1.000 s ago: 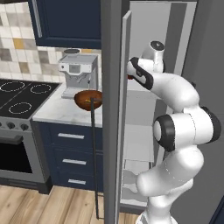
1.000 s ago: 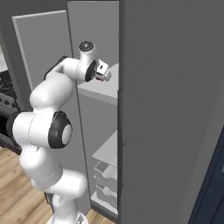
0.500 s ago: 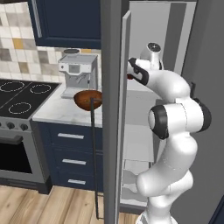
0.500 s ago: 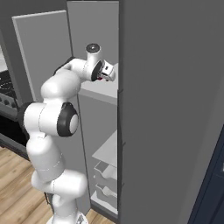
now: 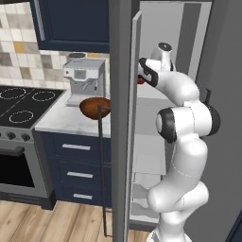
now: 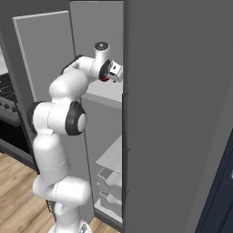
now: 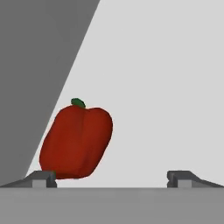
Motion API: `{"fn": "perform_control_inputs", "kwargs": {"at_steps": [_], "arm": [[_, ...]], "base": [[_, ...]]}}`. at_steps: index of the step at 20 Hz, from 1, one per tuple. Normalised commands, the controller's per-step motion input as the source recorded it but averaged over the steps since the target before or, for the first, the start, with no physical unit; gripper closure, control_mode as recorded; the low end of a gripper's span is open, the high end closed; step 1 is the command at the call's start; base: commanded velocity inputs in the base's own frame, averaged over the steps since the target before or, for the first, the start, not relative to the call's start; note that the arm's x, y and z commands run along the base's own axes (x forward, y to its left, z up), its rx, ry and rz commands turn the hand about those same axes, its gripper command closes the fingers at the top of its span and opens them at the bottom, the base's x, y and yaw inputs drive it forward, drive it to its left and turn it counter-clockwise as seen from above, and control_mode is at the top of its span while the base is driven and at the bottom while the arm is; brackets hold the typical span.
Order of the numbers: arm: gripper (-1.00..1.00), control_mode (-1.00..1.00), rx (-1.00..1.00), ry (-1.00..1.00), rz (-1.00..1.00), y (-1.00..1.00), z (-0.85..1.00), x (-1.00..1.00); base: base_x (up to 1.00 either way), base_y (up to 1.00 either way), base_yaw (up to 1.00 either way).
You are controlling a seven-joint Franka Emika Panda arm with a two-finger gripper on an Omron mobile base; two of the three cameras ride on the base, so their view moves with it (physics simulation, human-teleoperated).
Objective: Take the kiwi, bell pepper, and shrimp from the freezer and place them in the bowl on the counter.
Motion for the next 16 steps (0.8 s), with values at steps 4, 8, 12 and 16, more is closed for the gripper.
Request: {"fn": "perform_control_inputs", "kwargs": {"at_steps": [4,8,12,16], "arm": [[-1.00,-1.00,0.00,0.00,0.06,0.00,0.02,0.05],[-1.00,-1.00,0.02,0.03,0.01,0.00,-0.05,0.32],[-1.00,-1.00,0.03,0.00,0.00,0.11,-0.26,0.04],[-1.00,-1.00,0.08,0.02,0.00,0.23,-0.45,0.00]], "base": [[0.00,0.00,0.00],[0.00,0.00,0.00],[0.00,0.00,0.00],[0.00,0.00,0.00]]}}
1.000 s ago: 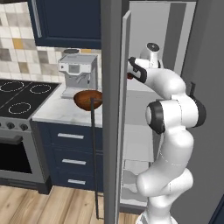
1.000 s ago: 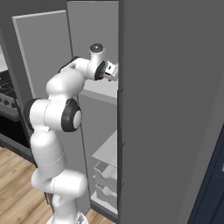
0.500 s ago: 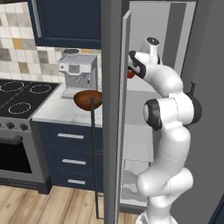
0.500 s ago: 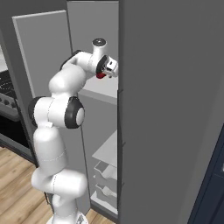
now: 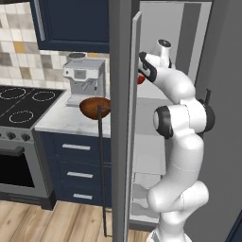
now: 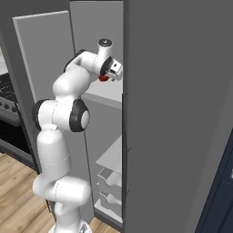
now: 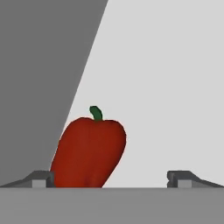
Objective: Take the kiwi, bell pepper, and shrimp from the freezer and place them in the bowl on the counter.
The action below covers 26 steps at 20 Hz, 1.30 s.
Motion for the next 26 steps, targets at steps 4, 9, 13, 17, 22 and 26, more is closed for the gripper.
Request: {"fn": "perform_control_inputs", "kwargs": {"at_steps": [4,9,13,17,22,26], "arm": [[-1.00,-1.00,0.13,-0.01,0.00,0.08,-0.16,0.03],[-1.00,-1.00,0.05,-0.06,0.00,0.00,0.08,0.04],[-1.00,-1.00,0.01,-0.04,0.00,0.00,0.12,0.06],[-1.00,-1.00,0.00,-0.05,0.00,0.01,-0.07,0.10],[-1.00,-1.00,0.00,0.11,0.00,0.12,-0.67,0.11],[1.00,-1.00,0.00,0.07,0.00,0.25,-0.62,0.22]], "base": [[0.00,0.00,0.00],[0.00,0.00,0.00],[0.00,0.00,0.00],[0.00,0.00,0.00],[0.00,0.00,0.00],[0.00,0.00,0.00]]}}
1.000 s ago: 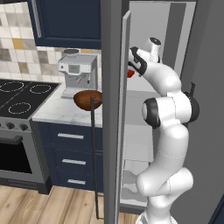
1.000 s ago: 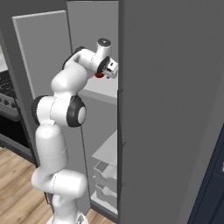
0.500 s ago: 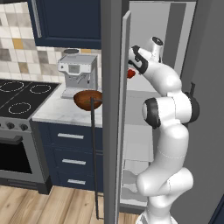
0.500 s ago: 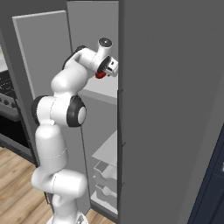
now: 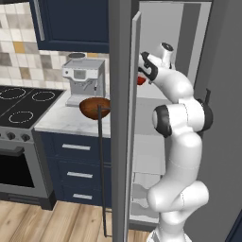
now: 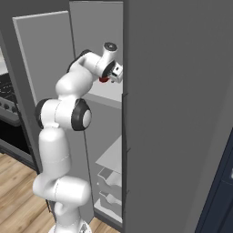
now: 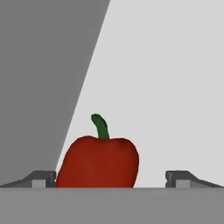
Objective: Take the kiwi, bell pepper, and shrimp from the freezer and place them in the bowl on the counter.
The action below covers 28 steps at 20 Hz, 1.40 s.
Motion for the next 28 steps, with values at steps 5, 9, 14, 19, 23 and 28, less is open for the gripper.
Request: {"fn": "perform_control_inputs", "kwargs": {"at_steps": [5,9,14,19,23,28], "arm": [[1.00,-1.00,0.02,0.00,0.00,0.09,-0.13,0.13],[1.00,-1.00,0.00,0.00,0.00,0.00,0.00,0.00],[1.00,-1.00,0.00,-0.20,0.00,-0.33,0.31,-0.70],[1.00,-1.00,-0.03,-0.23,0.00,-0.24,0.53,-1.00],[1.00,-1.00,-0.01,-0.02,0.00,0.00,0.47,-1.00],[1.00,-1.00,-0.04,0.09,-0.01,0.00,0.06,-1.00]], "base": [[0.00,0.00,0.00],[0.00,0.00,0.00],[0.00,0.00,0.00],[0.00,0.00,0.00],[0.00,0.00,0.00],[0.00,0.00,0.00]]}}
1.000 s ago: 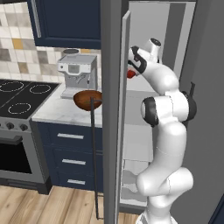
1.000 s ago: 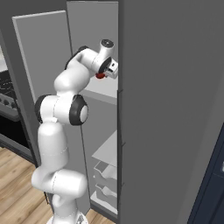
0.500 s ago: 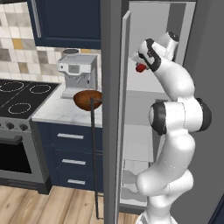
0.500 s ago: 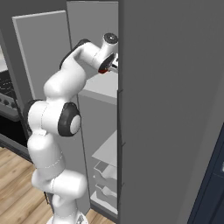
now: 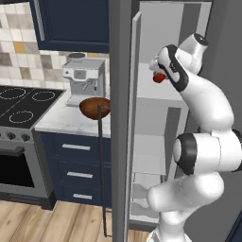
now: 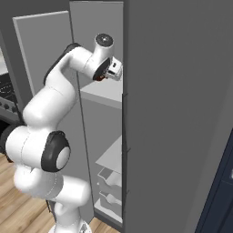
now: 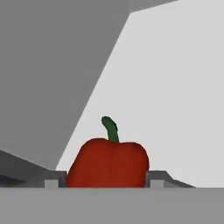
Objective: Take the kiwi, bell pepper, and shrimp from the freezer and place them in the bowl on the counter.
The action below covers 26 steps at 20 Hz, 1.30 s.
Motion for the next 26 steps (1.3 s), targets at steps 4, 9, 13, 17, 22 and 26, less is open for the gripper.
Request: {"fn": "perform_control_inputs", "kwargs": {"at_steps": [4,9,13,17,22,26], "arm": [[1.00,-1.00,-0.16,0.18,-0.01,0.03,-0.43,-1.00],[1.00,-1.00,-0.19,0.15,-0.02,0.05,-0.71,-1.00],[1.00,-1.00,-0.08,0.10,-0.08,0.01,-0.58,-1.00],[1.00,-1.00,0.00,-0.04,-0.09,0.00,-0.05,-1.00],[1.00,-1.00,0.00,-0.13,0.00,0.05,0.00,-1.00],[1.00,-1.00,0.00,-0.01,0.00,0.31,0.00,-1.00]], "base": [[0.00,0.00,0.00],[0.00,0.00,0.00],[0.00,0.00,0.00],[0.00,0.00,0.00],[0.00,0.00,0.00],[0.00,0.00,0.00]]}}
